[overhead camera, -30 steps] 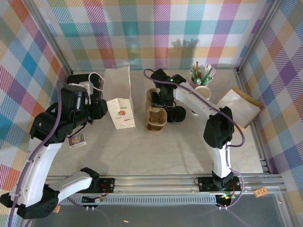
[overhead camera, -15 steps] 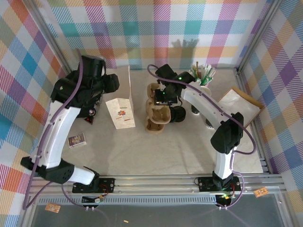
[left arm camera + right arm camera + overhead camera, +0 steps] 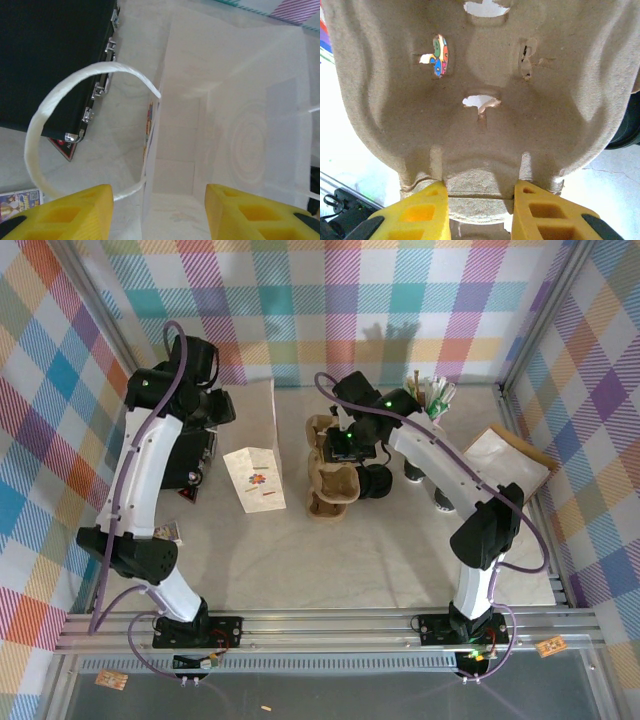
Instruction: Pack the takeout coffee
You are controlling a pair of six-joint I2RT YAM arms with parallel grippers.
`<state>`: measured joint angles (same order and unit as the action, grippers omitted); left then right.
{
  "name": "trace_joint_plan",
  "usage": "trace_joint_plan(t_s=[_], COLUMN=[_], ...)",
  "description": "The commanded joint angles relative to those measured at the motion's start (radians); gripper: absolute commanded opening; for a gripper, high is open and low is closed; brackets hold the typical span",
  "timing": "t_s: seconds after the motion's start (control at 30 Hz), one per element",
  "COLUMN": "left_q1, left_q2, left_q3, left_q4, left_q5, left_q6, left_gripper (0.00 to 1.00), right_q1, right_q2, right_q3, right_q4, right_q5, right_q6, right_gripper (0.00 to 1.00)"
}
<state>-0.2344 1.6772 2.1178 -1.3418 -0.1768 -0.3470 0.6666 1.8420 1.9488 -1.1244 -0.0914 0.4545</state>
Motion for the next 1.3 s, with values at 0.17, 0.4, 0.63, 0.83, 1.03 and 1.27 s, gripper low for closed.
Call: trace_joint_plan(t_s=[0.17,0.4,0.63,0.83,1.03,1.27], left_q1=[0.054,0.062,0.066,0.073,0.075,0.075], left_q2=[0.026,0.079,0.104,0.088,0.057,0.018], left_q3=[-0.043,-0.03,-0.041,-0.073,-0.154,-0.186], left_q4=[-0.006,0.001,0.007,0.026,0.077,0.106], left_q5=[0.056,0.107,0.125,0.154,0.212,0.255], left_q6=[0.012,0.039,0.043,0.048,0.035,0.008], left_gripper=[0.52,0.5,0.43,0.33,0.23,0.12], right_q1=[-0.008,-0.009,-0.008,-0.009,-0.009,-0.009], right_q2=[-0.061,-0.074,-0.073,-0.039,0.007,0.065], right_q3=[0.078,0.099,0.128,0.225,0.354,0.529], right_q4=[-0.045,-0.057,-0.063,-0.104,-0.173,-0.26], right_q5=[-0.019,-0.022,-0.017,-0.022,-0.019,-0.019], right_q6=[-0.011,-0.005,-0.008,-0.012,-0.011,0.002], right_gripper=[0.0,0.0,0.0,0.0,0.0,0.0])
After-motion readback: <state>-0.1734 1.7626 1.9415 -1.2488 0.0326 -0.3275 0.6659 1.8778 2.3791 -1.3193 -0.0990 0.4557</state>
